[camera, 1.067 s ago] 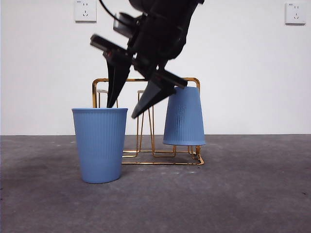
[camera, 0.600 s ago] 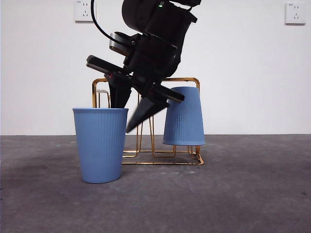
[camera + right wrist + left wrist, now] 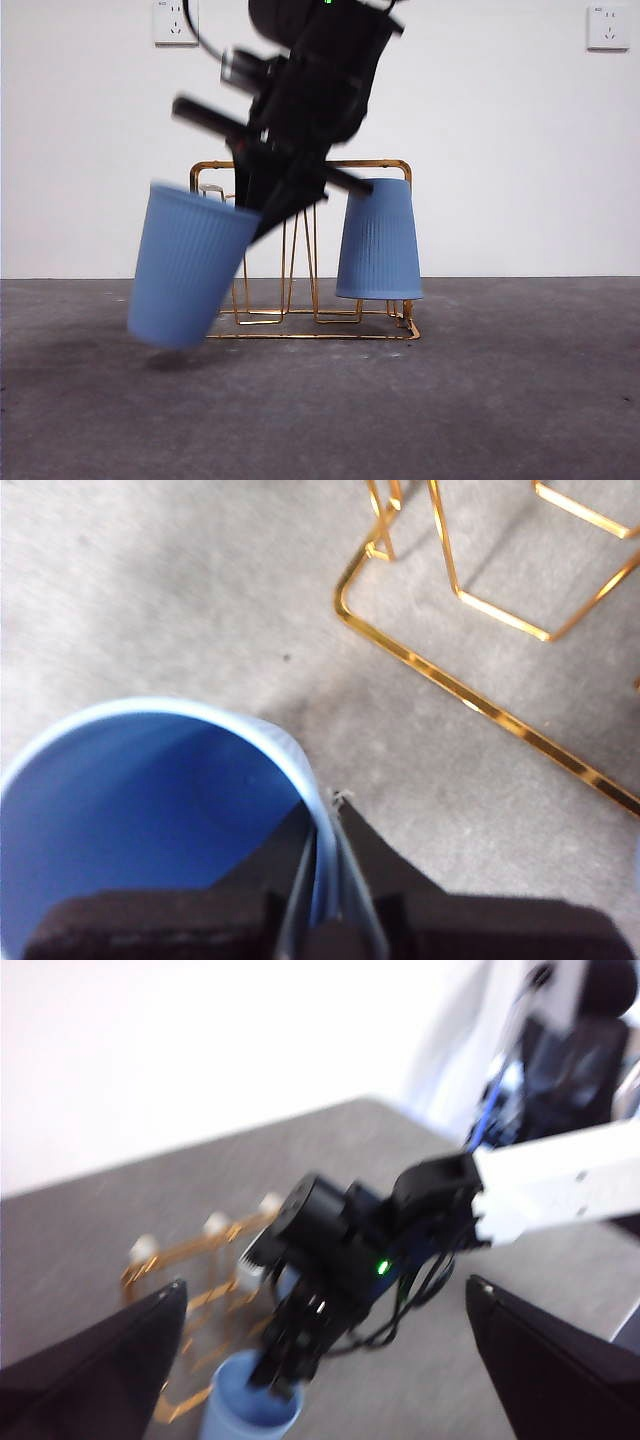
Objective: Pick up cup 1,put cup 1 in the cup rack,pick up cup 2,put cup 2 in the cup rack
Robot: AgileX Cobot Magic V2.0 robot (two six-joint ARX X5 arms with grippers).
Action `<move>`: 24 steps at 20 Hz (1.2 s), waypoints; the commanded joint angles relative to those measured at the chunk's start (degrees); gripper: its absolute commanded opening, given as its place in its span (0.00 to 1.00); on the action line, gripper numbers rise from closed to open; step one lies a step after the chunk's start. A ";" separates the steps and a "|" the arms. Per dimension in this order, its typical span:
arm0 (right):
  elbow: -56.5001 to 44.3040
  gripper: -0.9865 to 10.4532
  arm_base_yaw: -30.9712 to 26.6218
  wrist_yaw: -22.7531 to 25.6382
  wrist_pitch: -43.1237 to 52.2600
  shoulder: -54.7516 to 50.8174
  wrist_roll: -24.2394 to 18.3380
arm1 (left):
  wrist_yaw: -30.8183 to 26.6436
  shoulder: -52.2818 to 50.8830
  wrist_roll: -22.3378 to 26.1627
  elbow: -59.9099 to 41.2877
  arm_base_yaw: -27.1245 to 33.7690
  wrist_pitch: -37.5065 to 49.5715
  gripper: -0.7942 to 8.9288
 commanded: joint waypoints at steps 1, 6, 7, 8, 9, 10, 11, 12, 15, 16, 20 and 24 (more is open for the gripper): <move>-0.13 0.08 0.17 -1.01 0.70 -8.02 -0.63 | 2.64 -0.39 -1.57 -0.11 0.13 5.40 0.57; -0.13 0.08 0.17 -0.92 2.36 -23.32 -1.57 | 8.72 -0.39 -2.75 -0.11 0.13 18.82 0.57; -0.13 0.08 0.15 -0.74 3.30 -26.75 -1.66 | 10.40 -0.39 -3.08 -0.11 0.13 22.18 0.57; -0.11 0.08 0.15 -0.37 4.22 -29.64 -1.92 | 11.89 -0.35 -3.37 -0.11 0.13 25.05 0.57; -0.11 0.08 0.15 0.04 5.07 -32.44 -2.25 | 13.35 -0.20 -3.85 -0.11 0.13 27.87 0.57; -0.11 0.08 0.13 0.52 6.58 -35.98 -2.84 | 15.39 0.02 -4.81 -0.11 0.11 31.52 0.57; -0.11 0.08 0.09 0.55 7.87 -38.49 -3.23 | 16.81 0.22 -5.35 -0.11 0.11 34.01 0.57; -0.11 0.08 0.09 0.52 9.42 -40.81 -3.72 | 18.25 0.57 -5.77 -0.11 0.11 36.37 0.57; -0.11 0.08 0.11 -0.68 16.35 -47.50 -5.07 | 22.56 2.34 -7.23 -0.11 0.11 42.27 0.57; -0.11 0.08 0.11 -1.88 18.73 -49.13 -5.16 | 23.63 3.15 -7.85 -0.11 0.11 43.69 0.57; -0.11 0.08 0.11 -7.65 26.36 -52.78 -5.03 | 29.00 7.13 -10.45 -0.11 0.11 50.12 0.57; -0.11 0.08 0.11 -12.92 31.95 -53.18 -3.82 | 35.93 12.28 -16.04 -0.11 0.11 62.05 0.57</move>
